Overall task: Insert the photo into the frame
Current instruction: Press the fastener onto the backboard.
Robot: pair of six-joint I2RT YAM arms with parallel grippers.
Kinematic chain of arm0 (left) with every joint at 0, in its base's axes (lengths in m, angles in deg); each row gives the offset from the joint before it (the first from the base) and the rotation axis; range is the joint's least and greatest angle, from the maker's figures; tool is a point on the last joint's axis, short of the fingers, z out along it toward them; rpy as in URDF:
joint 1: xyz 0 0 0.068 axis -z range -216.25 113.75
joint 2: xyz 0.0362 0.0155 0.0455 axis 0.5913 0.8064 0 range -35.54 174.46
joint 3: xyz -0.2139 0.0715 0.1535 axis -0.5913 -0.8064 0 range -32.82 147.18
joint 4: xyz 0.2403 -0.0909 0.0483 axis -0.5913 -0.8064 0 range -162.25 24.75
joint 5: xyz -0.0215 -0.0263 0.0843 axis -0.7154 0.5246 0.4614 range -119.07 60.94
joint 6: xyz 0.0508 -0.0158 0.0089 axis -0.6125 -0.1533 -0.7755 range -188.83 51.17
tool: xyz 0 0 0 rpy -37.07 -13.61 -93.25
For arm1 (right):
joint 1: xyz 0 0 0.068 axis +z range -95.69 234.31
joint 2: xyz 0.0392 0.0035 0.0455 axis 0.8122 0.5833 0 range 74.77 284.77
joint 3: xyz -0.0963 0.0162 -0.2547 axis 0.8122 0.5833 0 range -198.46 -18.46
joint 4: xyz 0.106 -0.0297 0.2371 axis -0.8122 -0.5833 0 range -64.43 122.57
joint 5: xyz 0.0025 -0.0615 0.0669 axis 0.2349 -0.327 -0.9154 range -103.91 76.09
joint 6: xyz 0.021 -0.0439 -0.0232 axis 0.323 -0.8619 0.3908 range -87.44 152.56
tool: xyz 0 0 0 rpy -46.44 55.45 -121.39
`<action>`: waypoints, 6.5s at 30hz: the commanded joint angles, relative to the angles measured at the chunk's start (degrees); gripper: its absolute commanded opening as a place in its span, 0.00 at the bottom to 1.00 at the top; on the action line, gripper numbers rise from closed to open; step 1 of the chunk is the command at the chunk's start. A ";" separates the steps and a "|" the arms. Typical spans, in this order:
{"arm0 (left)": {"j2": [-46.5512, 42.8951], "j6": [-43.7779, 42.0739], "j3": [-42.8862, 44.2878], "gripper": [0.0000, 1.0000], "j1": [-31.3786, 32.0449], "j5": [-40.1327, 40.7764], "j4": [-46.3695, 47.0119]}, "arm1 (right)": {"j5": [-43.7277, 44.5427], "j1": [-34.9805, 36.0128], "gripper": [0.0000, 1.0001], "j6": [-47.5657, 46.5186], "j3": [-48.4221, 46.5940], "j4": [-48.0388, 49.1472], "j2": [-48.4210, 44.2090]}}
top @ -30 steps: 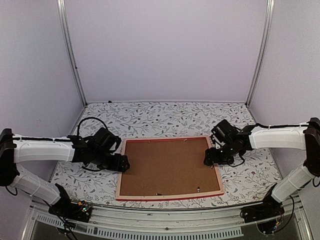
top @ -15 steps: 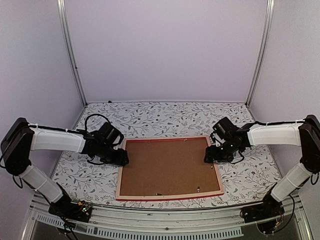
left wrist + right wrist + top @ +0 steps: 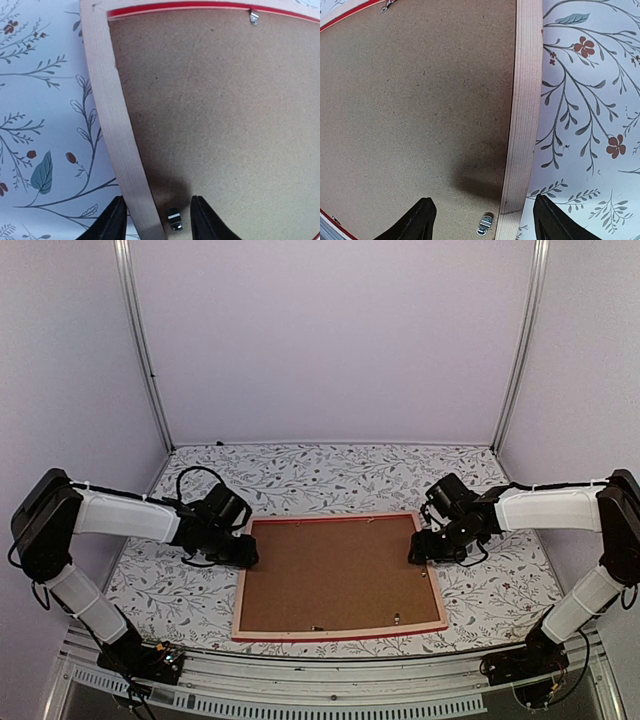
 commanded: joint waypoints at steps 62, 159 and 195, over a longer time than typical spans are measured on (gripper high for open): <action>-0.91 9.23 -2.73 0.34 4.36 6.90 -3.25 | -1.36 -0.33 0.69 -0.23 2.26 5.34 2.46; 0.56 6.63 4.76 0.65 6.63 10.73 -4.70 | 4.44 3.98 0.46 8.43 9.16 -5.31 -4.41; 1.74 5.48 4.11 0.65 6.62 10.81 -4.29 | -2.55 1.79 0.55 7.69 7.55 -1.44 -6.59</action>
